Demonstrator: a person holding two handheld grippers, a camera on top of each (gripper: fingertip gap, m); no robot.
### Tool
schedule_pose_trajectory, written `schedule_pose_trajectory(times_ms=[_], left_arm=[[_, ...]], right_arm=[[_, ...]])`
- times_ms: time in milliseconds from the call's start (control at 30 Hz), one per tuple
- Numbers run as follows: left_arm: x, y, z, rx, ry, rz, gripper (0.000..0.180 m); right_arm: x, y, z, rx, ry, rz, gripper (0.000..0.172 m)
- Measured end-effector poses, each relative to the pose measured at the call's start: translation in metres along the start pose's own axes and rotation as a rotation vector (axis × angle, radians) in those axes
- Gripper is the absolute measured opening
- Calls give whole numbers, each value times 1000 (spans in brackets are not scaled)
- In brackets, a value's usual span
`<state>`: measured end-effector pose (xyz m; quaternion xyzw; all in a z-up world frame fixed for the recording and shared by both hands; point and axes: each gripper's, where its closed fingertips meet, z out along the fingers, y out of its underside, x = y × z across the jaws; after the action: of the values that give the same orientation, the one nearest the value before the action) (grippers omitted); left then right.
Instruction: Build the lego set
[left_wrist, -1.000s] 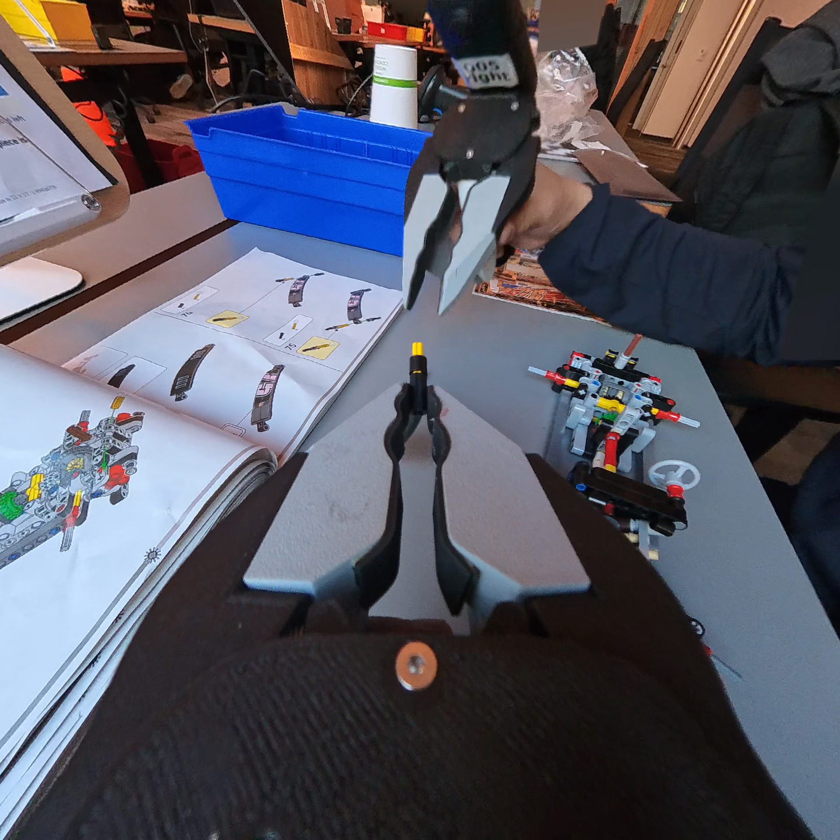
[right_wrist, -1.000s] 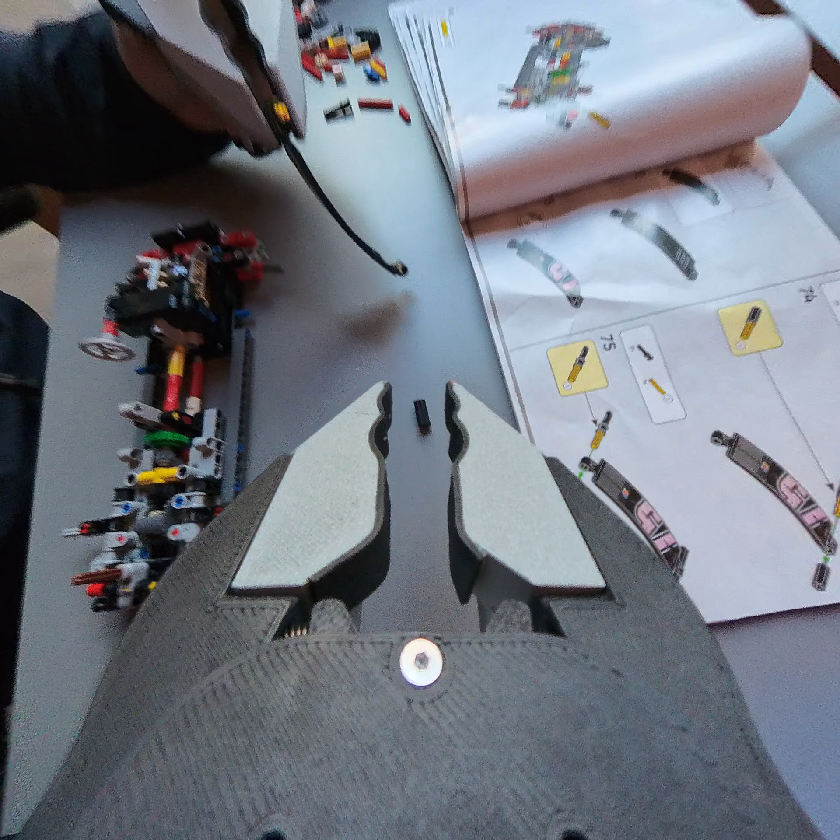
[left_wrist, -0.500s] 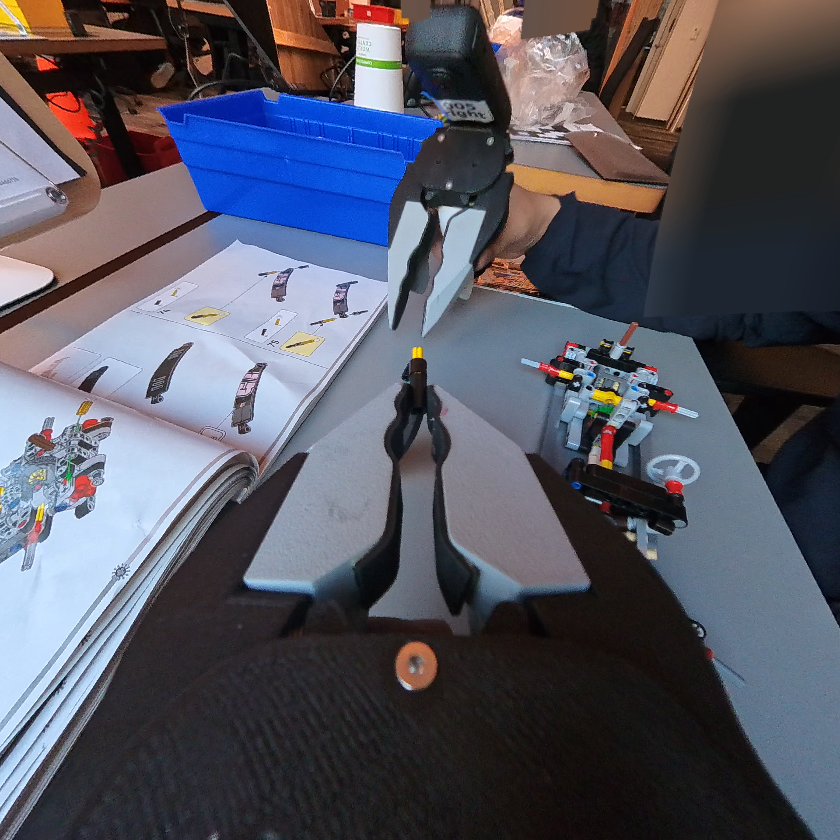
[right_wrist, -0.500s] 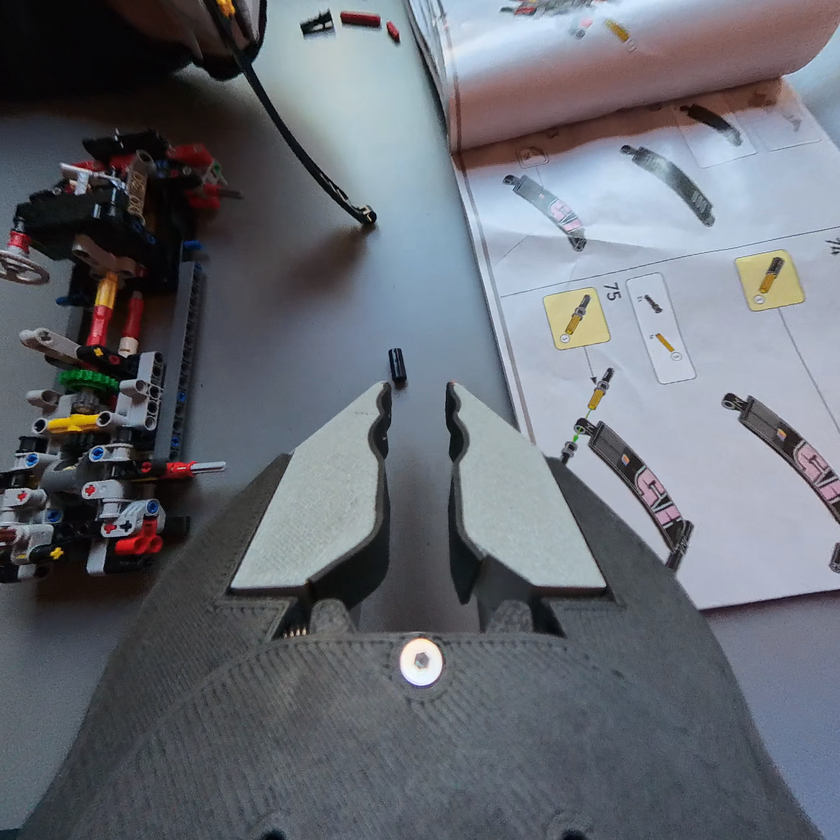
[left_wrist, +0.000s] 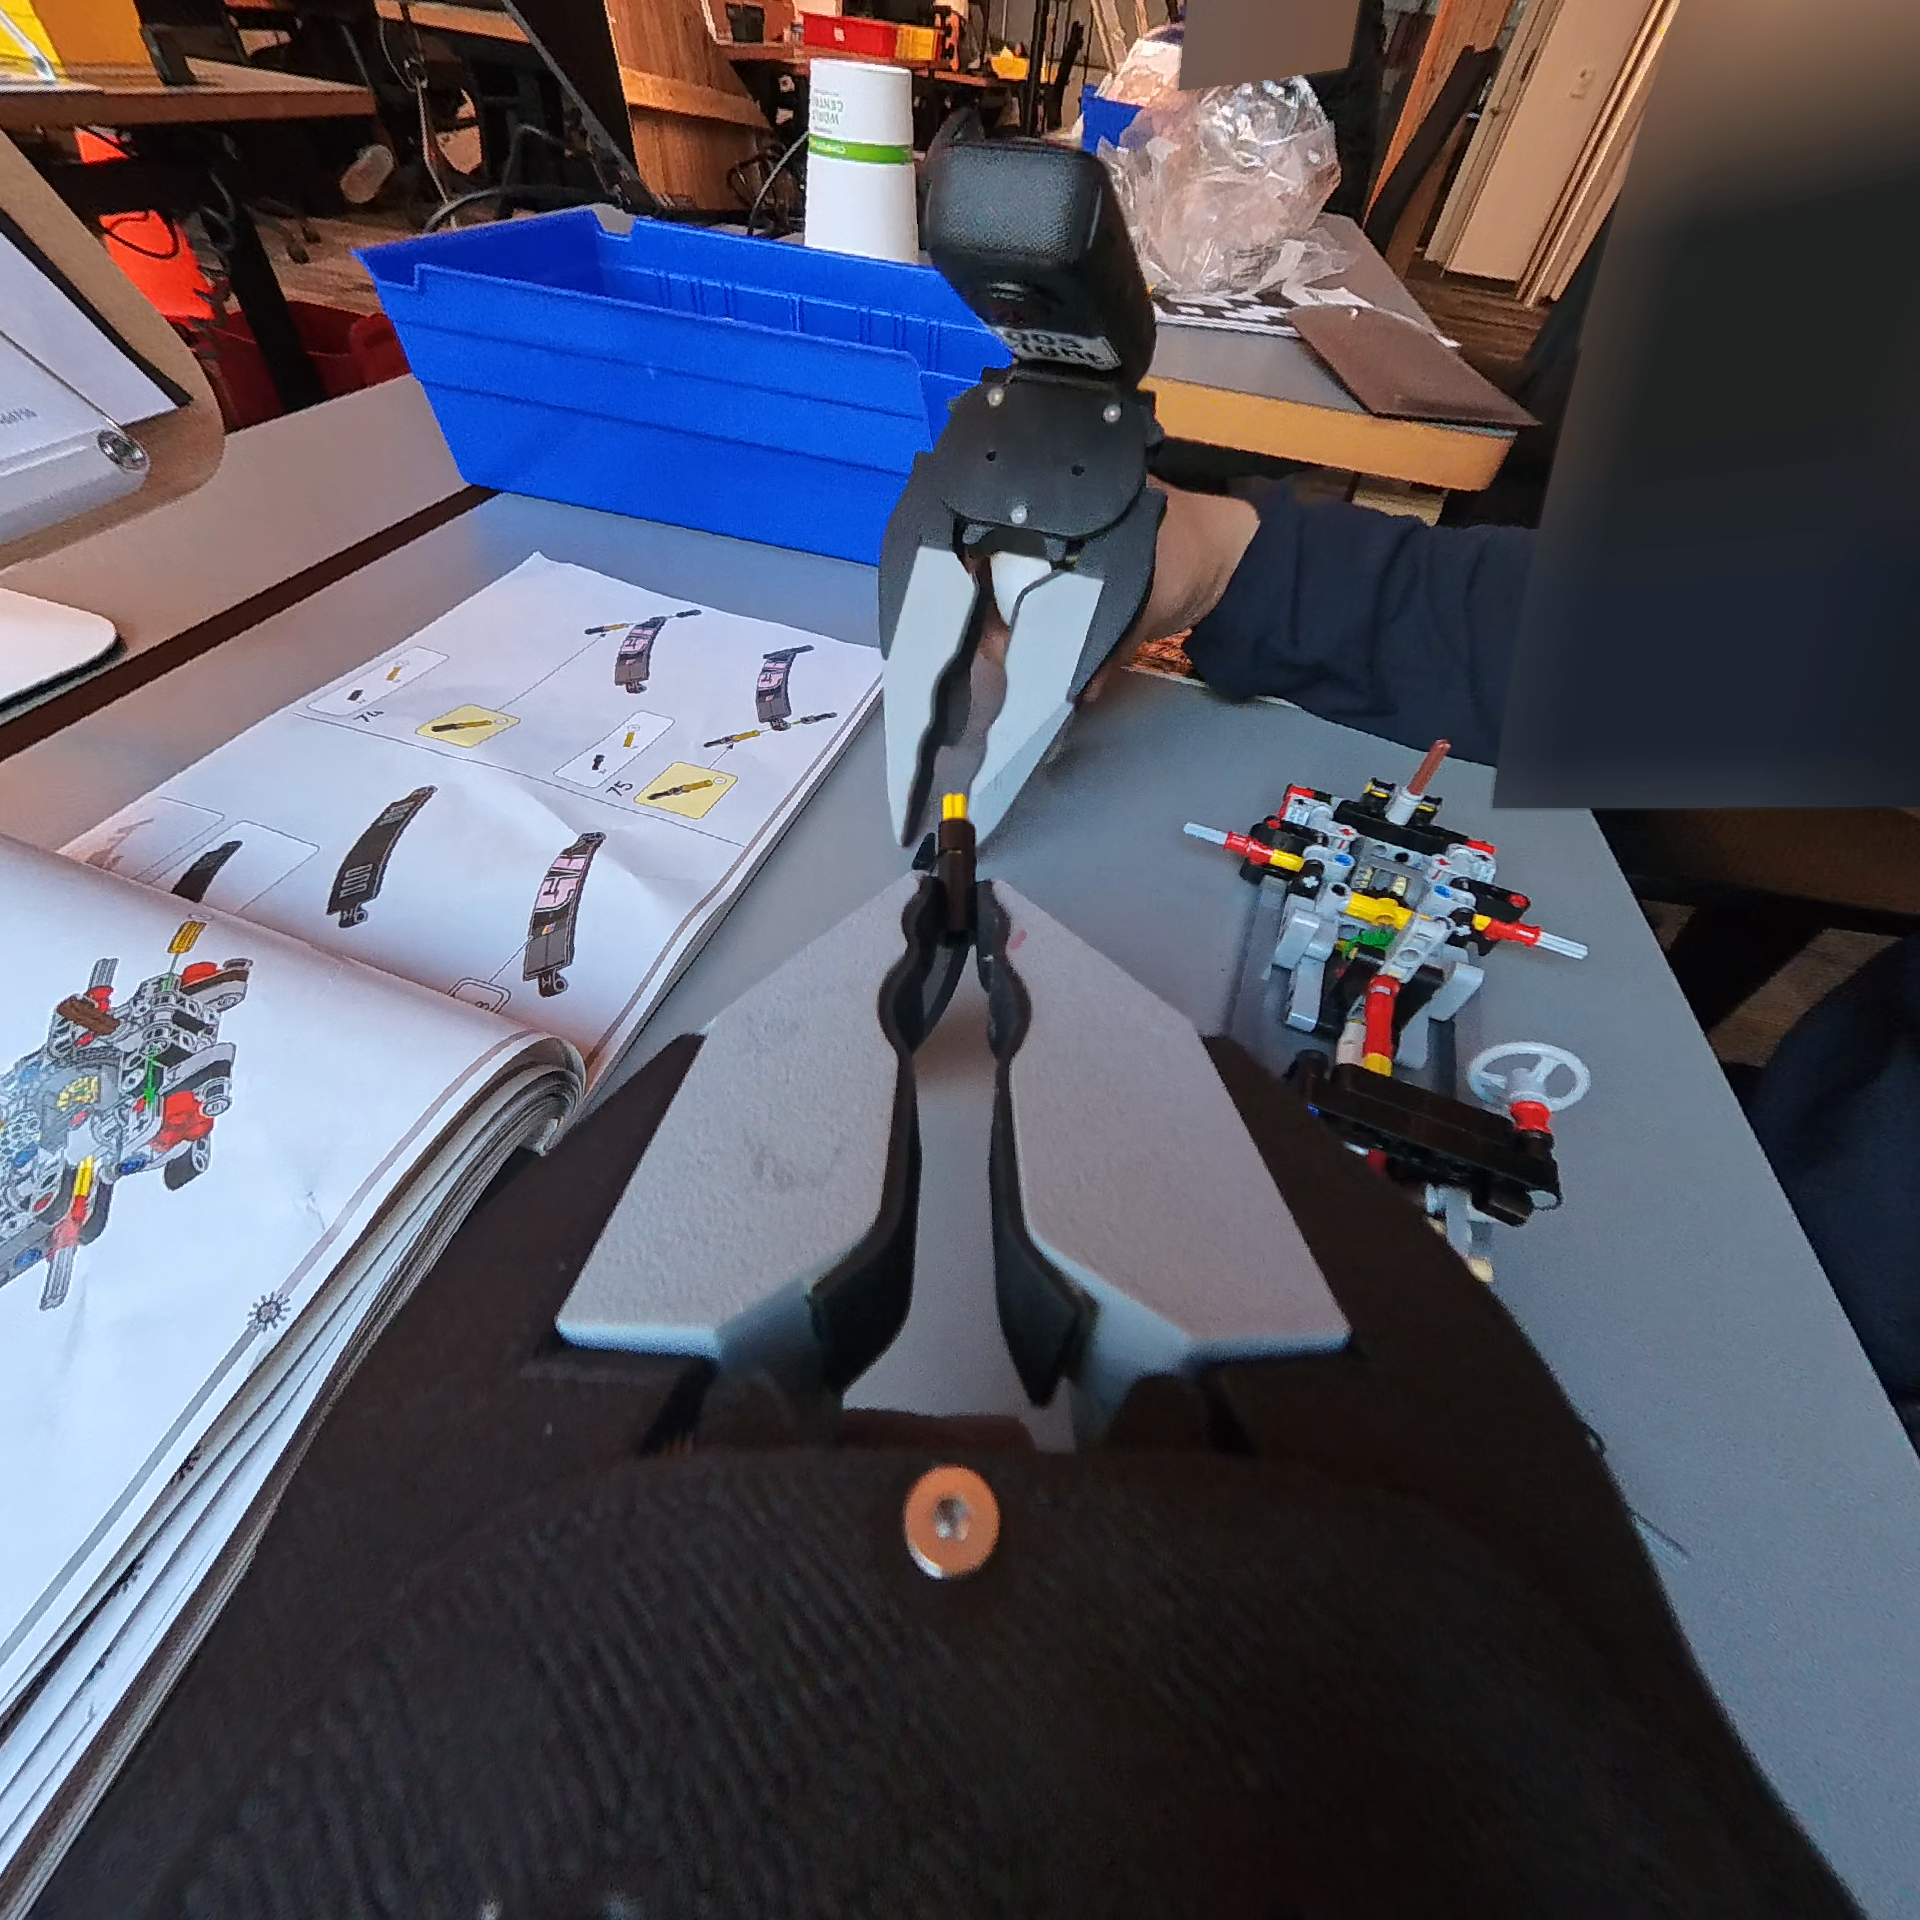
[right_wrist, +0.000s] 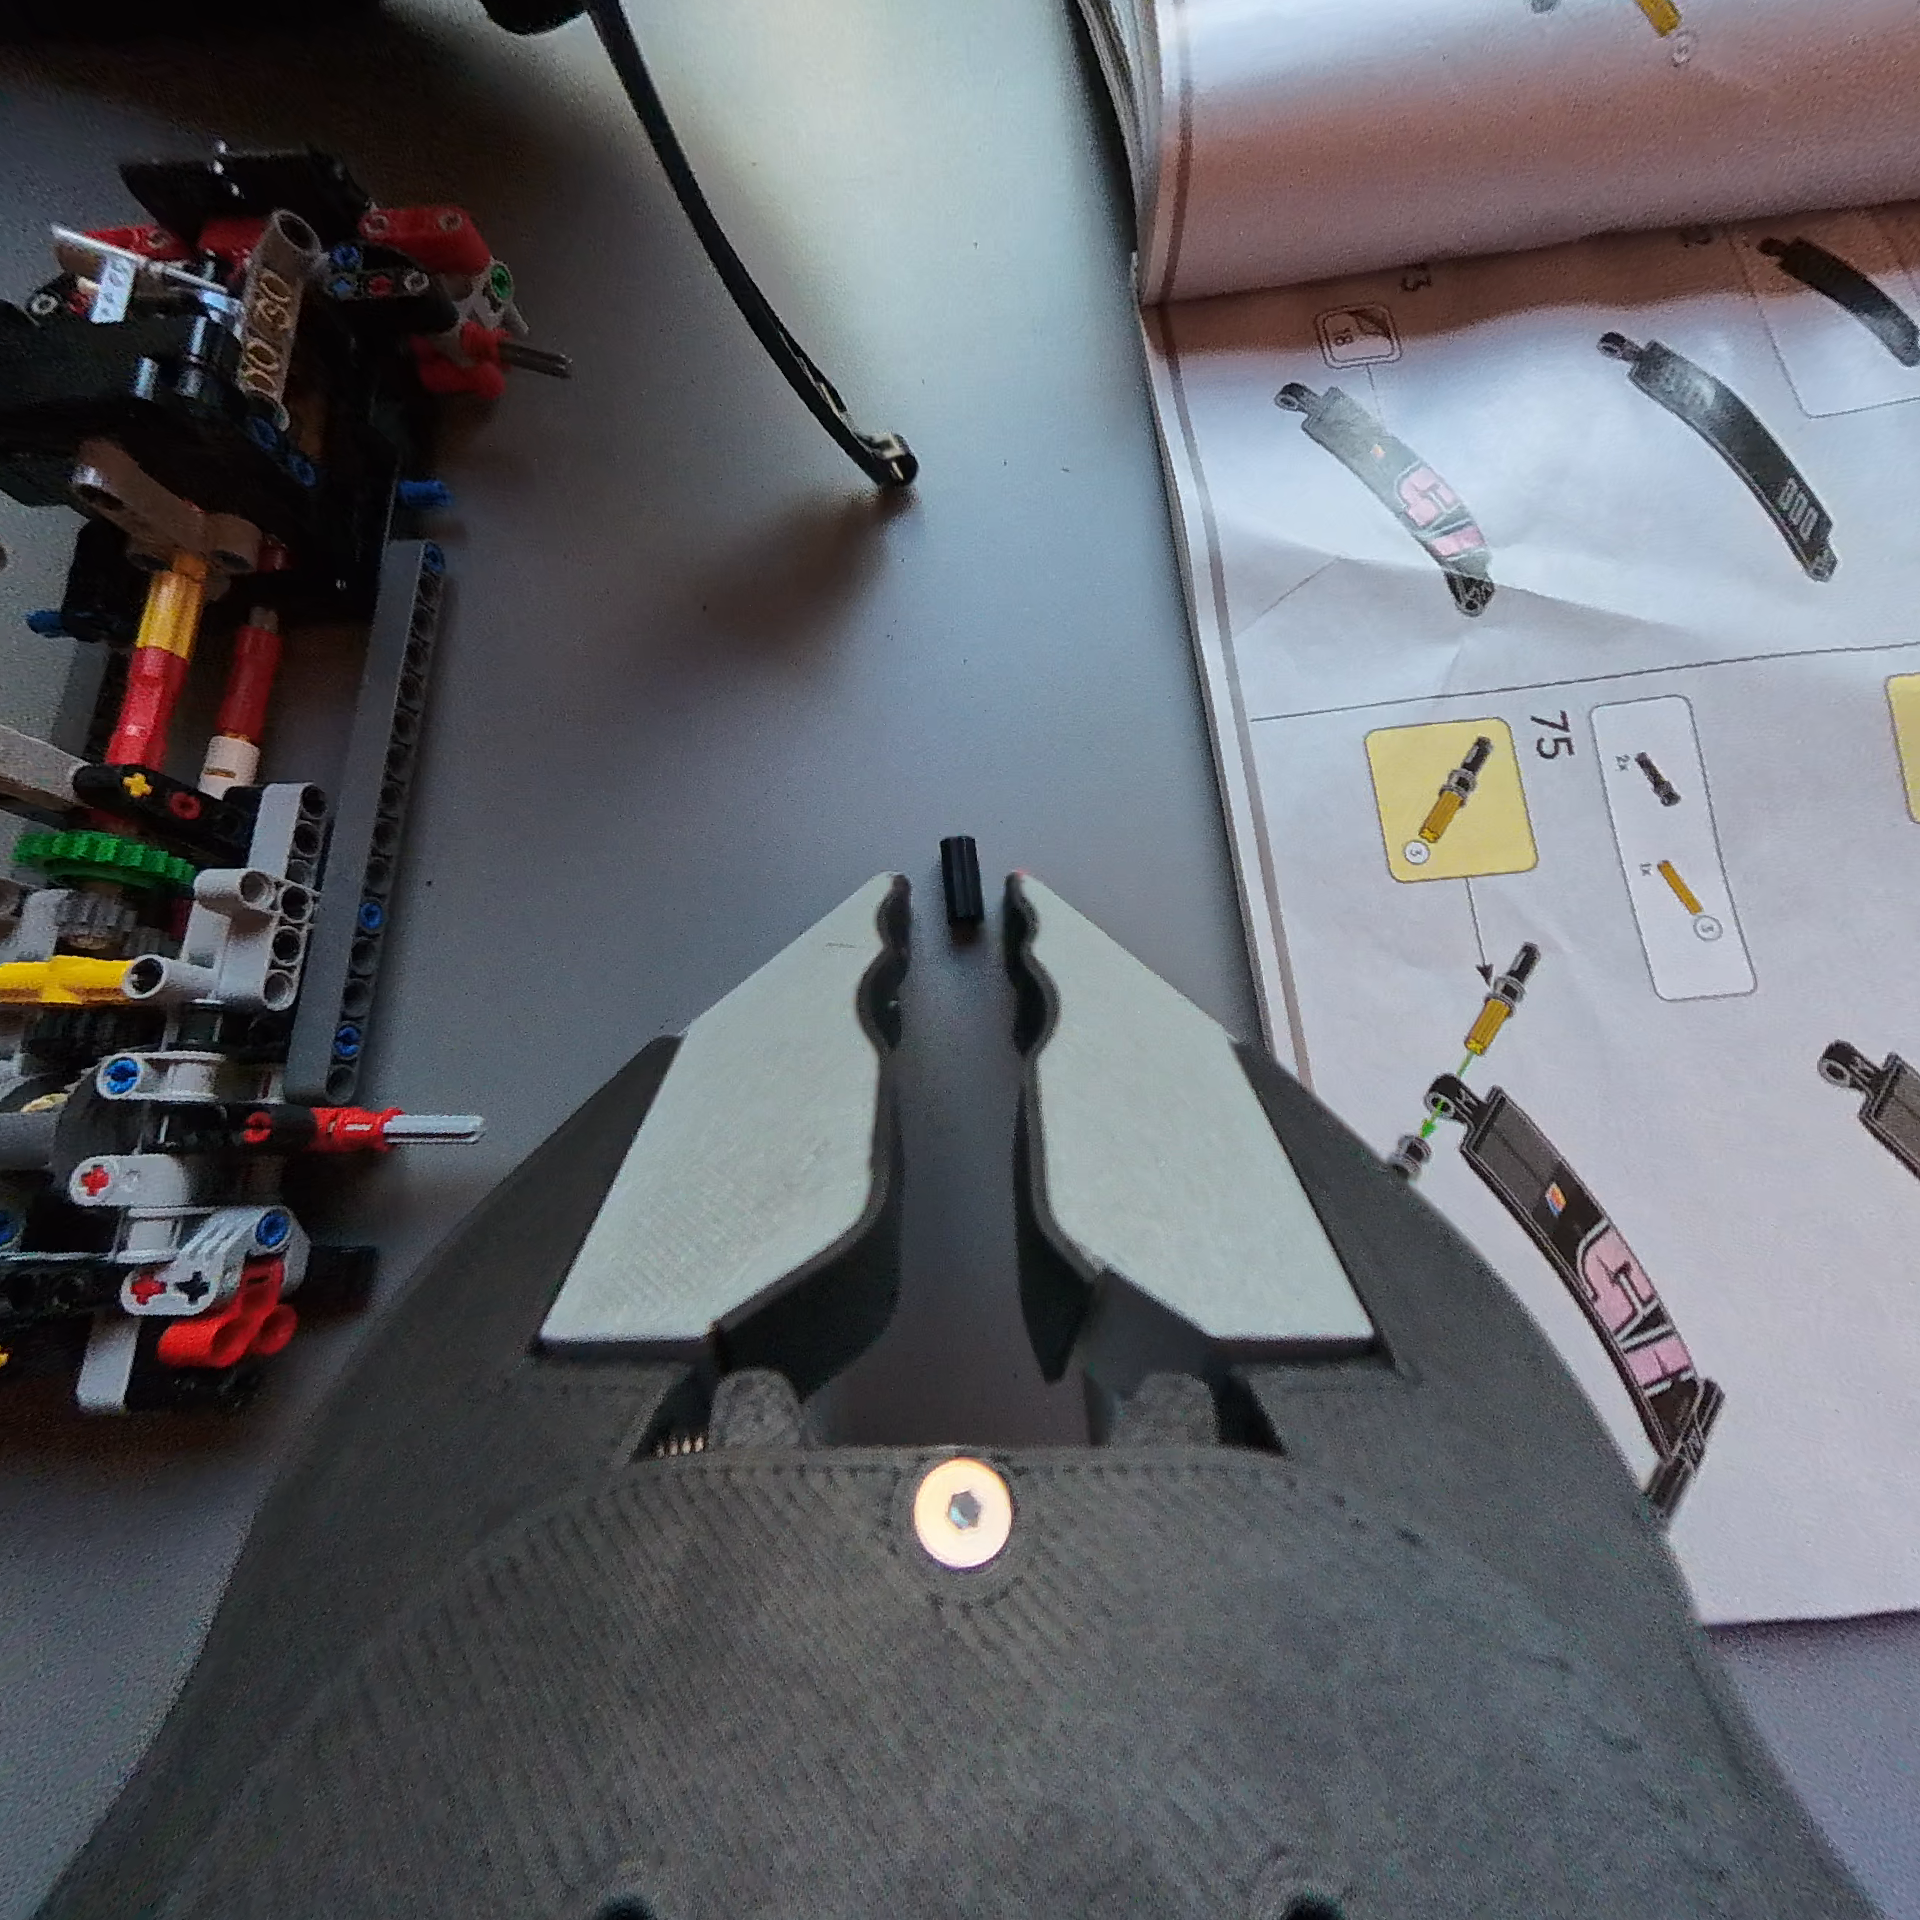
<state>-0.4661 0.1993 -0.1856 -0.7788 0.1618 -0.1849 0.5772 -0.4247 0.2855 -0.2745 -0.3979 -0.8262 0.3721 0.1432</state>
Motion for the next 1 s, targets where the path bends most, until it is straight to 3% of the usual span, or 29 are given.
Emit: schedule_pose_trajectory(times_ms=[67,133,367,600,800,1000], left_arm=[[0,1,0,-4,-1,0,4],[0,1,1,-5,0,1,4],[5,2,4,-14,13,10,4],[12,0,6,-14,24,28,3],[15,1,10,-18,42,-3,3],[22,5,14,-58,69,-38,4]], right_arm=[[2,0,1,-14,25,-29,4],[0,-2,-1,1,20,-60,4],[-23,-43,-24,278,-105,-103,4],[-42,-71,-38,429,-196,-127,4],[-47,-91,-41,465,-138,-149,4],[-53,-101,-28,358,31,-241,4]])
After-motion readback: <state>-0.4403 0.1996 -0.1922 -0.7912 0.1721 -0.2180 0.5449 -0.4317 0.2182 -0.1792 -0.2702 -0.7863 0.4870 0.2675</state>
